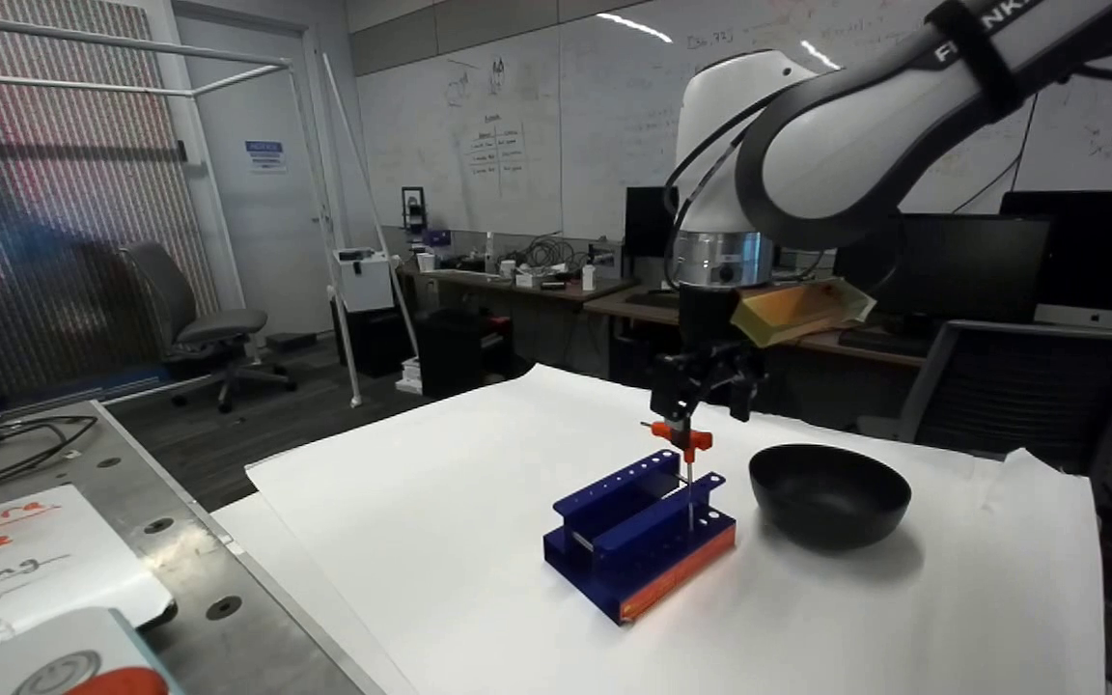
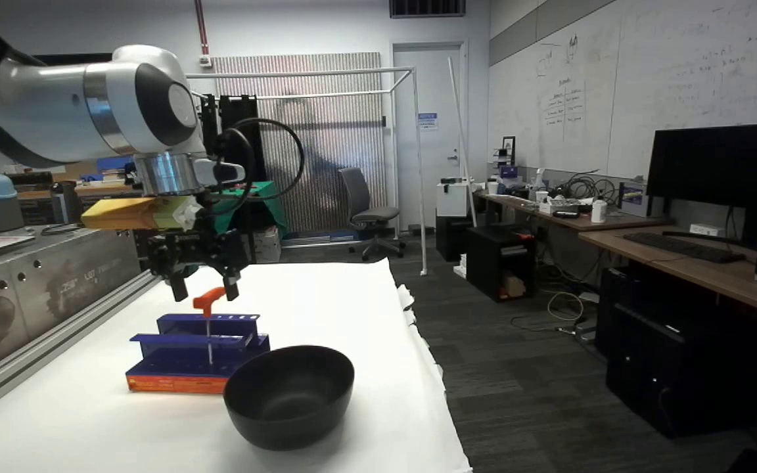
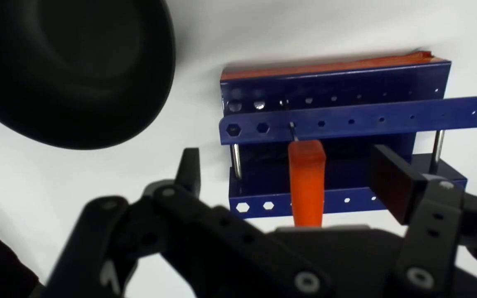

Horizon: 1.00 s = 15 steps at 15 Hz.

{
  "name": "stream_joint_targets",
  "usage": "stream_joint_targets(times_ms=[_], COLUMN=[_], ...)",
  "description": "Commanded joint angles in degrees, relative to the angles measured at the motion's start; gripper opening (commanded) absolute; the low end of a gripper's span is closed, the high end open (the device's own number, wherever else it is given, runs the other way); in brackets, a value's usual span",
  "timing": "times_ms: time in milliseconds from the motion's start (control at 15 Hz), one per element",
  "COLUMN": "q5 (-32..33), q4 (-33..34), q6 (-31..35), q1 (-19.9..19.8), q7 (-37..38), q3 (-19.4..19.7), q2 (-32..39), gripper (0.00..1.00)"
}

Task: Pick the orange and silver object and put it in the bowl

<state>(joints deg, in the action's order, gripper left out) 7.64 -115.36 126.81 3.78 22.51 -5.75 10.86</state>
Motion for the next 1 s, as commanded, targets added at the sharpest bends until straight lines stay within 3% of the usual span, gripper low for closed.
stream_joint_targets(times_ms=[0,67,200,667,800,933], q5=[3.25,2.67,1.88,1.30,0.99,0.79], q4=[8.81,10.29,12.85,16.96,16.64,15.23], q6=[-4.13,-5.87,-9.14,-16.18,-16.52,-16.76], q1=[2.70,2.95,3.44,3.97,3.97,4.05], q7=[3.66,2.82,1.73,0.75,0.75,1.81], q3=[2.27,2.44,2.80,3.15,3.11,3.16], q2=[6.52,7.58,9.29,10.69,9.25,5.76], gripper=[1.00,0.75,0.66,0.12,0.07,0.11])
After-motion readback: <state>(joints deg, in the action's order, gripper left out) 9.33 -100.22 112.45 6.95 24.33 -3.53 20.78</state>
